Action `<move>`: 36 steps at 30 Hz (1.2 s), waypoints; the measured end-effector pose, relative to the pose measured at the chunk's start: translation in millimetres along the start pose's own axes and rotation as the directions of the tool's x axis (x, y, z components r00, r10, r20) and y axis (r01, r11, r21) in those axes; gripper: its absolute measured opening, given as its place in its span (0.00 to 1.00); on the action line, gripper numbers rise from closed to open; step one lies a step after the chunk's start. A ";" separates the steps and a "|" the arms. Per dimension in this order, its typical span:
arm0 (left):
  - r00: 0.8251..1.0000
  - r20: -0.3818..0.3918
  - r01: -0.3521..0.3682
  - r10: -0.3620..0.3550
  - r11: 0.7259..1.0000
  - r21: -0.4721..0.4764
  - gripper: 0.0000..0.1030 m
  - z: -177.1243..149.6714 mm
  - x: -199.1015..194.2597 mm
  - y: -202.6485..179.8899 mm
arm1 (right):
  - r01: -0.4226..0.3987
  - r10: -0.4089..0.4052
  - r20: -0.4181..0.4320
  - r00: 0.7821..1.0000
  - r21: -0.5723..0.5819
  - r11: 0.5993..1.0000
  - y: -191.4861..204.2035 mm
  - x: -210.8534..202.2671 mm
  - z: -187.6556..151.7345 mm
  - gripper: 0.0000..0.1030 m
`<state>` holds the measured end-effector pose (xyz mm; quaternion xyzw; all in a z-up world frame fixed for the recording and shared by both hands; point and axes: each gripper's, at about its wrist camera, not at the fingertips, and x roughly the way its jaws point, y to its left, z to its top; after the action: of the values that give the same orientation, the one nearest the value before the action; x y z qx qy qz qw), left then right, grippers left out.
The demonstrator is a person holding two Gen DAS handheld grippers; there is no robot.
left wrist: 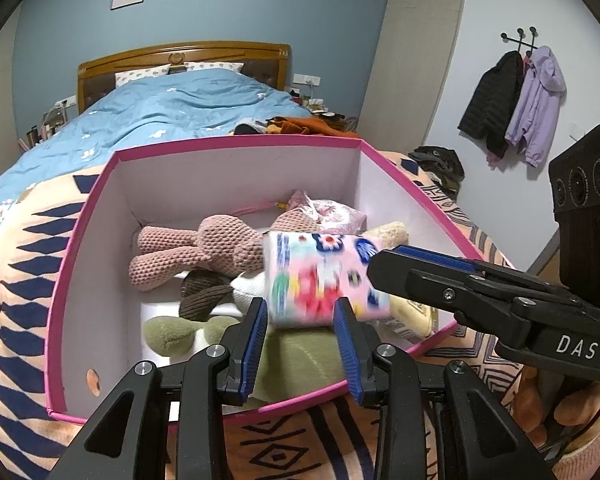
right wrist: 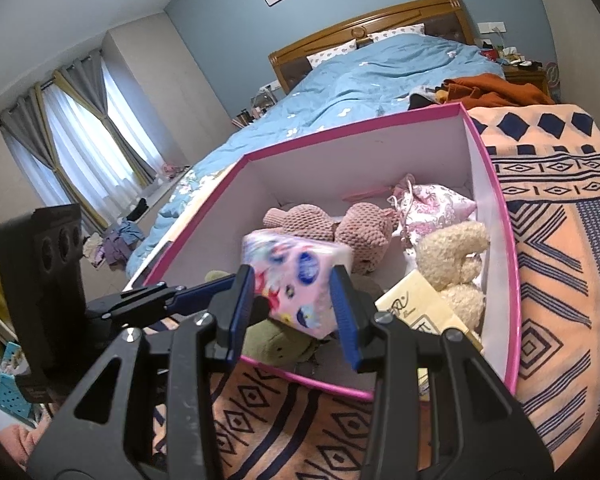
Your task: Organize objects
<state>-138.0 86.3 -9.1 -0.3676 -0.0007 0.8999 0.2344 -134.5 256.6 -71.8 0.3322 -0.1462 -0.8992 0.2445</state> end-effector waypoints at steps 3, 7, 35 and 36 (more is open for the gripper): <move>1.000 0.010 -0.006 0.006 1.000 -0.003 0.42 -1.2 -2.4 1.7 | 0.015 -0.015 0.000 1.000 -0.009 1.000 0.4 0.7 -0.7 0.41; 0.998 0.060 -0.034 0.032 0.999 0.026 0.64 -6.3 -12.2 -2.7 | 0.039 -0.039 0.003 0.999 -0.029 0.999 2.6 -1.7 -3.1 0.41; 0.936 0.187 -0.300 0.297 0.954 -0.012 1.00 -97.2 -91.8 -0.9 | 0.205 -0.184 0.122 0.975 -0.185 0.961 49.8 -62.5 -107.7 1.00; 0.940 0.184 -0.292 0.288 0.956 -0.009 1.00 -98.6 -92.0 -1.9 | 0.207 -0.187 0.123 0.975 -0.181 0.961 50.5 -63.5 -109.4 1.00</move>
<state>-14.9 32.3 -19.8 -0.2770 0.0401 0.9546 0.1016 -2.2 237.4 -97.5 0.2722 -0.0371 -0.9452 0.1767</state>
